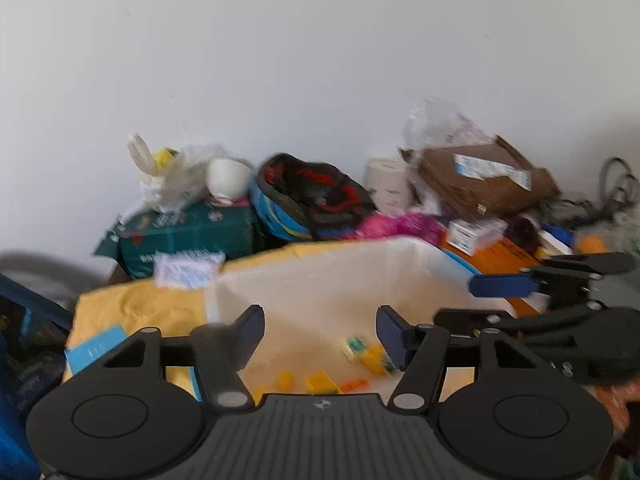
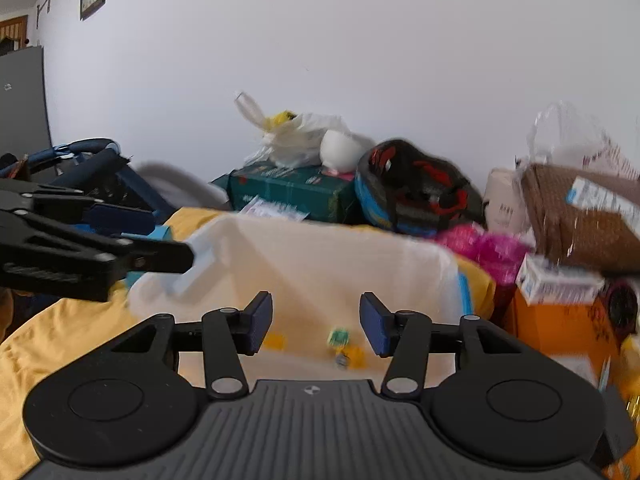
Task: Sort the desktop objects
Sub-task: 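Carry both green cars over the white bin and open both tools, then grasp the white-red car with the left tool while the right grasps the white-green car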
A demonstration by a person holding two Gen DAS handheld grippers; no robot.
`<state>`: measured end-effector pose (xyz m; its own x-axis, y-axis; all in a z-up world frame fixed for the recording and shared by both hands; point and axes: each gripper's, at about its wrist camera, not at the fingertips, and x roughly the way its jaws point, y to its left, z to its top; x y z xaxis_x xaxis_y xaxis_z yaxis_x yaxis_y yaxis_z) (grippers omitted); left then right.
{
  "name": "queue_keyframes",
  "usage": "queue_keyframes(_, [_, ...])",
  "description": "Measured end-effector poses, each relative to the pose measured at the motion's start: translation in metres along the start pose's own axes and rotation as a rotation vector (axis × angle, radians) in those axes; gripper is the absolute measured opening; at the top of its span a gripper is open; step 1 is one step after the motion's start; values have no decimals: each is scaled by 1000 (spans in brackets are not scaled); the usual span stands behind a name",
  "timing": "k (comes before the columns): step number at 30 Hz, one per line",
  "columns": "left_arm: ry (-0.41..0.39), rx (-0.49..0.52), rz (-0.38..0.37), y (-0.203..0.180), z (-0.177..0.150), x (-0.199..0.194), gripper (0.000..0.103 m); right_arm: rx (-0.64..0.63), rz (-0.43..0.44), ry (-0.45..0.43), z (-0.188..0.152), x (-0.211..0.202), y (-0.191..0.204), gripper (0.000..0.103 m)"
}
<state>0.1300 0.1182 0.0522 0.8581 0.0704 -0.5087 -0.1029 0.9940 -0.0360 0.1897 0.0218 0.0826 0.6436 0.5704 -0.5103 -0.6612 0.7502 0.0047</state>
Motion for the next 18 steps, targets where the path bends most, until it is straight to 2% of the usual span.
queue_keyframes(4, [42,4,-38,-7,-27,-23,65,24,43,30,-21,-15,-3,53])
queue_keyframes(8, [169,68,-54,-23,-67,-31,65,-34,53,68,-50,-31,9,49])
queue_keyframes(9, [195,89,-46,-28,-80,-32,65,-42,50,81,-58,-35,12,43])
queue_keyframes(11, [245,95,-68,-35,-104,-36,65,-45,58,132,-76,-39,18,37])
queue_keyframes(14, [310,56,-111,-42,-136,-43,65,-9,83,213,-100,-39,28,36])
queue_keyframes(18, [372,67,-94,-53,-167,-51,65,37,110,302,-122,-27,45,36])
